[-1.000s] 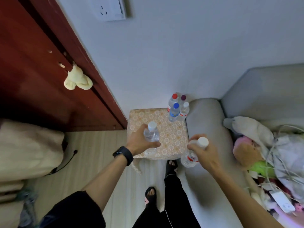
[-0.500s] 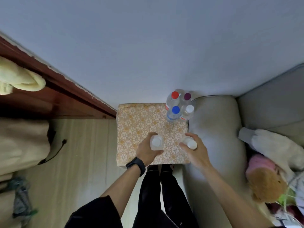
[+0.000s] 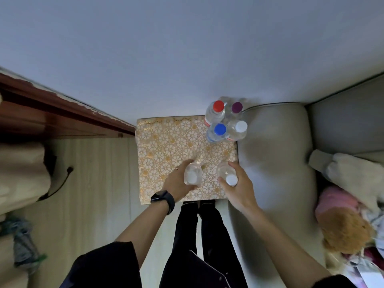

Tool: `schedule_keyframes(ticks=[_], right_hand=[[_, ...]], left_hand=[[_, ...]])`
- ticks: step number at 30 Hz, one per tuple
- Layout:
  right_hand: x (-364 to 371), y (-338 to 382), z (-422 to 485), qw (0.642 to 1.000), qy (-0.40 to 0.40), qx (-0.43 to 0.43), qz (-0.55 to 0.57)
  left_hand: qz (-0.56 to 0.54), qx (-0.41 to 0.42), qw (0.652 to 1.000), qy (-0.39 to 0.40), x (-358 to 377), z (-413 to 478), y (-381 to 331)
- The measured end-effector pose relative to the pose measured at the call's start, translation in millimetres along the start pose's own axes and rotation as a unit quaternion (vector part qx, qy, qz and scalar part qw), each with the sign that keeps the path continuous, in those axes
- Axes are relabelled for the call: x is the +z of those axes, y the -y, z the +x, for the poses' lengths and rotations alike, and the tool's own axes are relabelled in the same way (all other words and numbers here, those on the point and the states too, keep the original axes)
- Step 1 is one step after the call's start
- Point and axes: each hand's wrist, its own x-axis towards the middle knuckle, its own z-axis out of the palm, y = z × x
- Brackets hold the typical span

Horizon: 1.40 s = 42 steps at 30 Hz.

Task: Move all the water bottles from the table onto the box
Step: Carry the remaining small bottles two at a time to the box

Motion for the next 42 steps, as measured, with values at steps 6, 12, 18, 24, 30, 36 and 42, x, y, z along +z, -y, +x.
schedule_keyframes(ticks=[6,12,18,24,30,36,42], right_hand=[[5.5,-9.0,-2.9,0.995,-0.026,0.087,0.029],[5.8,-15.4,-2.4,0.994,-0.035,0.107,0.009],[-10.0,-10.7,8.7,0.992,-0.07,0.086,0.055],[-29.6,6.2,40.8,0.993,-0.071,0.066,0.06],[-31.8,13.6,65.6,0.999,0.004,0.051,0.015],[-37.1,10.4,72.3,0.999,0.019,0.046,0.018],[-36.1,10.4,69.2,0.998,0.018,0.053,0.014]], left_hand=[[-0.038,-0.037,0.998,-0.014,5.0,-1.3,3.3],[-0.044,-0.036,0.997,-0.044,17.6,2.0,1.4],[-0.081,-0.008,0.995,-0.055,26.0,16.2,-31.9],[-0.068,-0.003,0.995,-0.076,38.1,44.3,-73.4],[-0.096,-0.037,0.988,-0.112,49.9,54.0,-75.7],[-0.104,-0.025,0.988,-0.115,49.2,59.5,-72.4],[-0.105,-0.023,0.985,-0.132,53.0,60.3,-70.9]])
